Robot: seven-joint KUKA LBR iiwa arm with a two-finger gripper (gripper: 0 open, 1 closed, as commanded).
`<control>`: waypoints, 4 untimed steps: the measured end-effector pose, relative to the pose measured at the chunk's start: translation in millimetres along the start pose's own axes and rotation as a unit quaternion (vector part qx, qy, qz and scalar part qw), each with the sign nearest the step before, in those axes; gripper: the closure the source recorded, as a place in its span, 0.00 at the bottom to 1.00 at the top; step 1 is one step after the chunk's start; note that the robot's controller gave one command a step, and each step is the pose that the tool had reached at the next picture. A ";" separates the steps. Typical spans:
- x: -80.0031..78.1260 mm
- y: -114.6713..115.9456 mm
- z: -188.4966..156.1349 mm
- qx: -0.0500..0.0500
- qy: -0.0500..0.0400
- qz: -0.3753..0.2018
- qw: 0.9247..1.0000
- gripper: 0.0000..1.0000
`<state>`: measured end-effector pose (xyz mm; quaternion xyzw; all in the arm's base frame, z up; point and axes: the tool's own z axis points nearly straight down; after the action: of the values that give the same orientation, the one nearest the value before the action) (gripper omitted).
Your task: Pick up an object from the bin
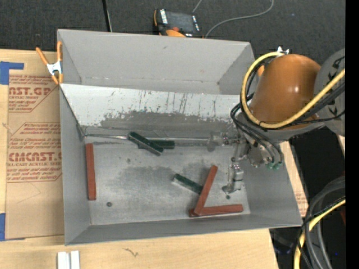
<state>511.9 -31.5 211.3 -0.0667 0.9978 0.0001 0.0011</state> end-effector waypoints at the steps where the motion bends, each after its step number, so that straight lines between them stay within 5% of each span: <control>1: -24.5 4.5 129.2 -0.001 0.004 -0.036 0.999 0.00; 2: 23.0 7.9 134.7 0.000 0.000 0.091 0.996 0.00; 3: -17.8 9.9 138.8 0.000 0.004 0.218 0.976 0.00; 4: -18.7 9.9 139.7 0.000 0.000 0.219 0.976 1.00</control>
Offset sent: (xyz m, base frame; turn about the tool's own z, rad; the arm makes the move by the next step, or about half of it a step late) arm 0.0255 0.0074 -0.1248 -0.0720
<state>529.4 -19.2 71.7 0.1534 0.9882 0.0004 0.0015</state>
